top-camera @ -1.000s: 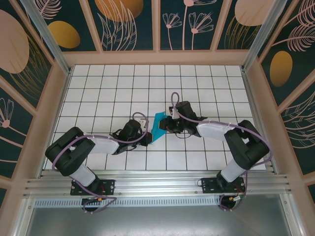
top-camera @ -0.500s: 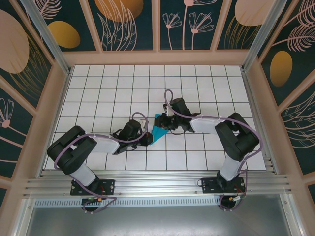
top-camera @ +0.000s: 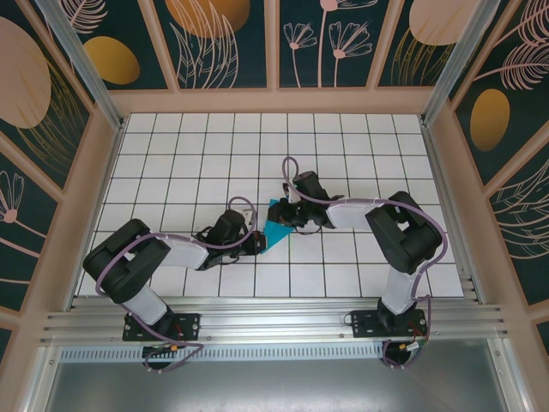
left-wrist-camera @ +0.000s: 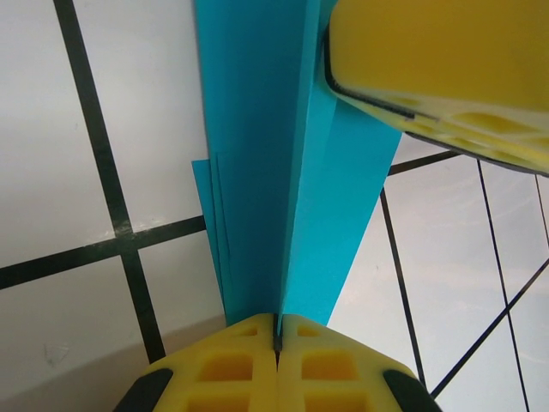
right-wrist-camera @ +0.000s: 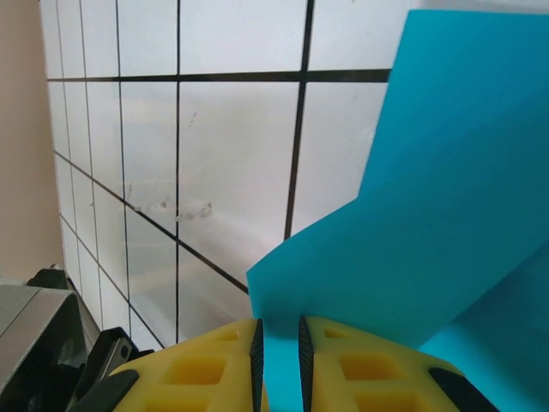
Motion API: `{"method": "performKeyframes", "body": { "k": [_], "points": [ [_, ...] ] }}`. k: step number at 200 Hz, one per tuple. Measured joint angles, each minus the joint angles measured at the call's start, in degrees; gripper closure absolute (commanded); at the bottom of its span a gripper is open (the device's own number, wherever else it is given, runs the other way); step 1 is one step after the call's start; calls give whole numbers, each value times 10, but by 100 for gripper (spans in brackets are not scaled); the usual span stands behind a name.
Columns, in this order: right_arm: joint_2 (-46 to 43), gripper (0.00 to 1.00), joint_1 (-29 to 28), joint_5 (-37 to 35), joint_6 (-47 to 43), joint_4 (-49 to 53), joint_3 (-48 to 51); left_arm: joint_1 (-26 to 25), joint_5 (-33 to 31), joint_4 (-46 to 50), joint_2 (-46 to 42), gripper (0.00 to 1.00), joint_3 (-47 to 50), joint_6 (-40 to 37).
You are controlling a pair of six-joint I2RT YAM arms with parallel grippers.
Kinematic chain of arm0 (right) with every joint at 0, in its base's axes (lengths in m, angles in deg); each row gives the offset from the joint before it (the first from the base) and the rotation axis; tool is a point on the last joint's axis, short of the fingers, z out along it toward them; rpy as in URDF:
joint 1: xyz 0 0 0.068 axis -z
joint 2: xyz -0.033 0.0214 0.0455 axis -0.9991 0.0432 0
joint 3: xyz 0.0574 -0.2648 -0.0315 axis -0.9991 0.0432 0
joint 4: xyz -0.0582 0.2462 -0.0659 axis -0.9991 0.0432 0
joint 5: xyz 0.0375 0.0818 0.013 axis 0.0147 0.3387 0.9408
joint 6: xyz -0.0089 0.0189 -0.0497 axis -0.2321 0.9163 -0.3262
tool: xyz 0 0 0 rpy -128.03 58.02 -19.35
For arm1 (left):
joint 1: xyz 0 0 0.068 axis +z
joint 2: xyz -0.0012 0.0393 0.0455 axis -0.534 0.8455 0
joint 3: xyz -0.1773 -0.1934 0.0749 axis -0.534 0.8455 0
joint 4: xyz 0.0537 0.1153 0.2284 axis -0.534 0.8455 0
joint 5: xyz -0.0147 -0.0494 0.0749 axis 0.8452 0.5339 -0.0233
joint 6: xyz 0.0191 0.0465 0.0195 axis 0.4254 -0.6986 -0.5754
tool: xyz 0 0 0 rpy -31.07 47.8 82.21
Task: Fold a paper plane with a square sheet of paper (pick it up from the middle)
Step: Fourth fold the wing at the center of the table.
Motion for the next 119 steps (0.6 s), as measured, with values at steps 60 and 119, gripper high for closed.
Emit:
{"method": "performKeyframes", "body": {
  "k": [60, 119],
  "points": [
    [10, 78, 12, -2, -7, 5, -2, 9, 26, 0, 6, 100, -4, 7],
    [34, 79, 14, -4, -7, 12, -17, 13, 38, 7, 13, 94, -14, 7]
  ]
}}
